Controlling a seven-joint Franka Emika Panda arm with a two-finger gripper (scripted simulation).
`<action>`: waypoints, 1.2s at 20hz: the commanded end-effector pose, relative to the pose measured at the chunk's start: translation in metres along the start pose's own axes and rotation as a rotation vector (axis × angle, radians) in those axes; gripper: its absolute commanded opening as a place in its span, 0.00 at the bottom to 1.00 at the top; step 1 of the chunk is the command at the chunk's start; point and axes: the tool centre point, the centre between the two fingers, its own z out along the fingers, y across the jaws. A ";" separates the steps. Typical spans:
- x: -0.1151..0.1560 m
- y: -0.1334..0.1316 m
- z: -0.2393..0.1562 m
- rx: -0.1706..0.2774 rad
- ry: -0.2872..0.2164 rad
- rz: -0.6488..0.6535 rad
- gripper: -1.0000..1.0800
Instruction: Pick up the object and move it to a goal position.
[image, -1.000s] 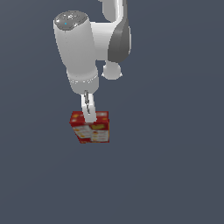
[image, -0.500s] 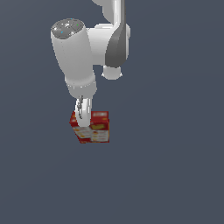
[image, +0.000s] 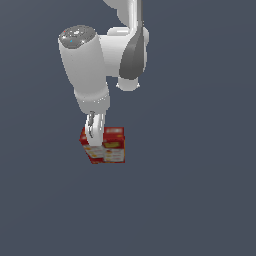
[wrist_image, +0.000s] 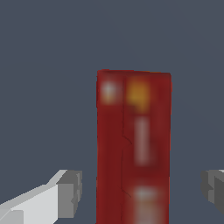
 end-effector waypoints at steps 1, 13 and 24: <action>0.000 0.000 0.008 -0.001 0.000 0.001 0.96; 0.000 0.000 0.046 -0.001 0.000 0.004 0.96; 0.000 0.000 0.045 0.000 0.000 0.004 0.00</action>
